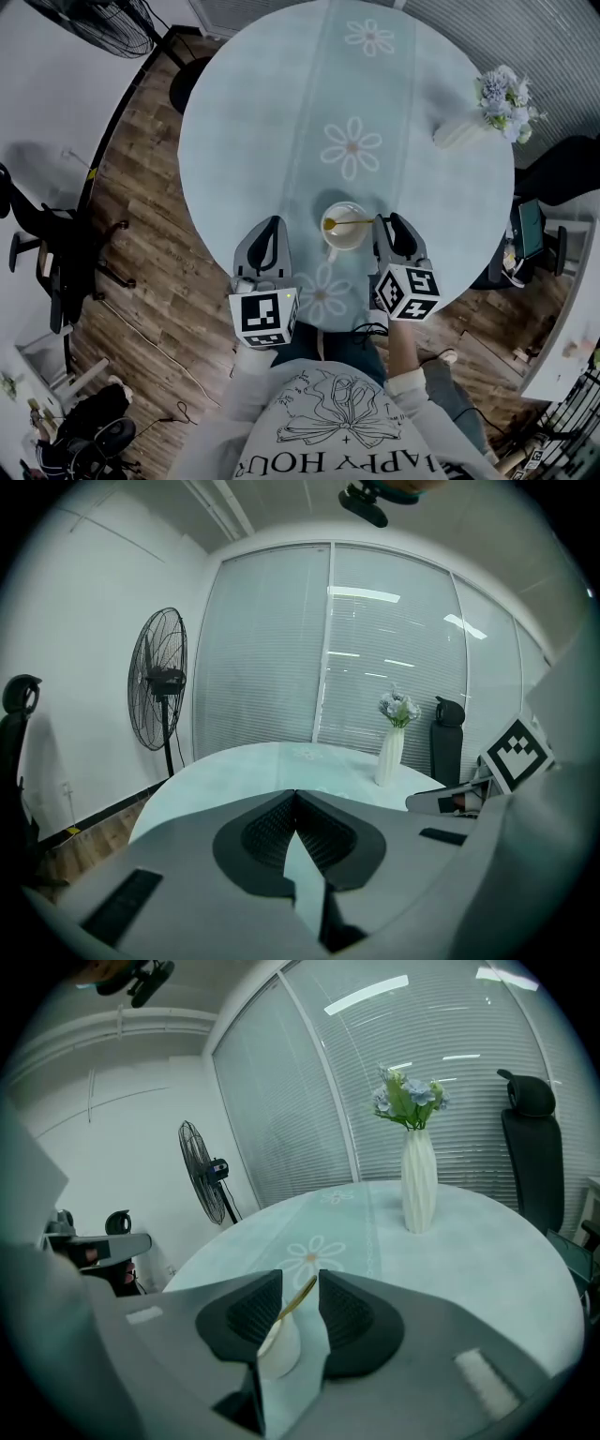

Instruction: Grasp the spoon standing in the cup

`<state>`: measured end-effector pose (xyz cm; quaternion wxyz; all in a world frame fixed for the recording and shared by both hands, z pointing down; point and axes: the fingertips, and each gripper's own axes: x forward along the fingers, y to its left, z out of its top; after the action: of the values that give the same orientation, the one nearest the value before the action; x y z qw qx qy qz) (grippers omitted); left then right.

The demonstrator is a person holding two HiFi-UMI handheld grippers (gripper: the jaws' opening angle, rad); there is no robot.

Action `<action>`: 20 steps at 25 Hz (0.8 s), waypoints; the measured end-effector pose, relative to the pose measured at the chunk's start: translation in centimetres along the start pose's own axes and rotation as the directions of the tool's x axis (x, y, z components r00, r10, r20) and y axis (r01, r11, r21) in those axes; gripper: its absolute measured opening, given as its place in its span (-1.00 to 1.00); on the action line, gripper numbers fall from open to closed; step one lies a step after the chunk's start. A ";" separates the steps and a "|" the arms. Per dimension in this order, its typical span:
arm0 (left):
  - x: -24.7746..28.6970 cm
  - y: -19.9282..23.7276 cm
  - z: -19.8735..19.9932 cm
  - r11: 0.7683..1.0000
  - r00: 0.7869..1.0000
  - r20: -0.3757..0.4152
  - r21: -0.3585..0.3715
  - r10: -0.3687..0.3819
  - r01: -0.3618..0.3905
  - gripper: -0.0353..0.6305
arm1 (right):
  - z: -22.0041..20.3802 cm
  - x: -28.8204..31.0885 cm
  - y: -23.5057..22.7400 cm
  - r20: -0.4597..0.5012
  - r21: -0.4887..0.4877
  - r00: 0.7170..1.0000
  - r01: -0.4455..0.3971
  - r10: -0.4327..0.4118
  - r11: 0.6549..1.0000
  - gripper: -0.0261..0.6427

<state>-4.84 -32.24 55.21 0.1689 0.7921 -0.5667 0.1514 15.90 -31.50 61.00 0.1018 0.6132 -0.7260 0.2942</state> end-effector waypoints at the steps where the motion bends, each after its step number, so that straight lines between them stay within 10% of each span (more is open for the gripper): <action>1: 0.0 0.0 -0.2 1.000 1.000 -0.003 -0.001 0.002 -0.002 -0.88 | -0.2 0.1 0.0 -0.003 0.002 1.000 -0.003 0.003 1.000 -0.53; 20: -0.3 1.2 -2.2 0.999 0.999 -0.031 -0.029 0.041 -0.042 -0.88 | -1.4 1.1 0.7 -0.010 0.022 0.998 -0.056 0.056 0.998 -0.70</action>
<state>-6.15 -31.36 57.14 0.1860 0.7752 -0.5825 0.1588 14.70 -31.57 62.49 0.0909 0.5921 -0.7391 0.3079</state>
